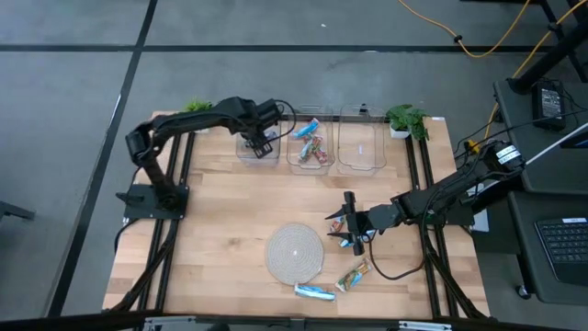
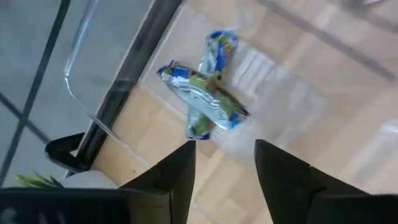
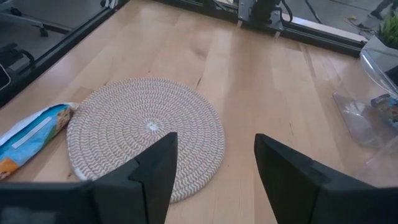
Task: Pick and place Granola Bars by type
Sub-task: Put the red granola bar into the center transparent bin
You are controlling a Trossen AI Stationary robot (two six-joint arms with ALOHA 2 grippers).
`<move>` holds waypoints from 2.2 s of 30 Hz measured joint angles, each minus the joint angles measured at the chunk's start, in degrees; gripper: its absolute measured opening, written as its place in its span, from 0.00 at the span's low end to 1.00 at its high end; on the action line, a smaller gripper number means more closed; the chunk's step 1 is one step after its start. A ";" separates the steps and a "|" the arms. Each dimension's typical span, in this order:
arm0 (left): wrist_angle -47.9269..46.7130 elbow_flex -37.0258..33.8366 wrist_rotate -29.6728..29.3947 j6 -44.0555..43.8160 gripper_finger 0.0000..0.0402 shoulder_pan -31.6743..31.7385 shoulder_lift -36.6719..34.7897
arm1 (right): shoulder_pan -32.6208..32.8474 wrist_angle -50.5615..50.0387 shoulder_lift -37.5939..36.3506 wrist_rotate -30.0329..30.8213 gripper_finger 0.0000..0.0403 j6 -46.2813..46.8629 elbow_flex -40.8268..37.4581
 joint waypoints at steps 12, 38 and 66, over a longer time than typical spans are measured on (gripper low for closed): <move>-4.90 0.03 8.67 -7.01 0.35 -17.68 -17.32 | -0.02 -6.36 0.00 0.00 0.54 1.53 0.00; 29.59 -35.39 8.31 -13.31 0.35 -50.17 -46.01 | -0.15 -5.68 0.00 0.50 0.54 -3.46 0.00; 73.21 -72.34 33.89 -0.05 0.23 -14.09 -63.08 | -0.13 -12.84 0.00 0.52 0.54 1.46 0.00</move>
